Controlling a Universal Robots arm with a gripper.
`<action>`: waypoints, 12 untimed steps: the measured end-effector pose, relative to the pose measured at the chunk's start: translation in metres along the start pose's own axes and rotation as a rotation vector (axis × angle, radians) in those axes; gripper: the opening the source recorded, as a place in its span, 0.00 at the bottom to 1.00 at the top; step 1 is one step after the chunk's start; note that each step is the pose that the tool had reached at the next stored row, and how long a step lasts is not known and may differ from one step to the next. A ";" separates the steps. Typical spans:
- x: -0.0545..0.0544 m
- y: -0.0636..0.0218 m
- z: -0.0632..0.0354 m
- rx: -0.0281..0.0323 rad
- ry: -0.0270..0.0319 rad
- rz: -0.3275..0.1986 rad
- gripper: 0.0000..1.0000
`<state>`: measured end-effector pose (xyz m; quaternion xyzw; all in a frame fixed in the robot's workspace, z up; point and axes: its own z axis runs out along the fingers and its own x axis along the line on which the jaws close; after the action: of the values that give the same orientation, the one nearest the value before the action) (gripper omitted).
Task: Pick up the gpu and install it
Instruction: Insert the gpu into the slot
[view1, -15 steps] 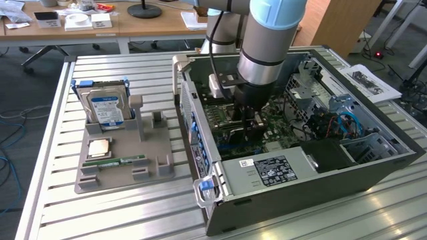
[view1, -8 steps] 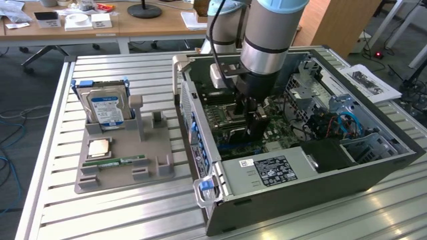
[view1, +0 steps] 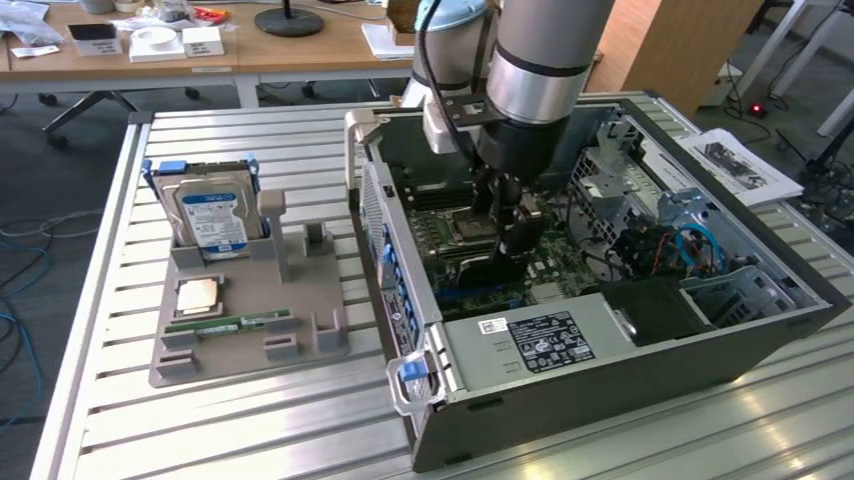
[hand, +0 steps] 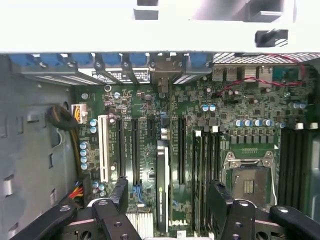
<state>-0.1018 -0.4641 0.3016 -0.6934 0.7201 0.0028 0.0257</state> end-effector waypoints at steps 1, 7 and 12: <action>0.000 -0.0001 -0.0025 0.0004 0.0001 0.000 0.75; -0.001 -0.0004 -0.0165 0.0025 0.0000 0.000 0.75; -0.001 -0.0007 -0.0257 0.0036 0.0000 0.000 0.75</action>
<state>-0.1019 -0.4641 0.3273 -0.6934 0.7200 0.0016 0.0269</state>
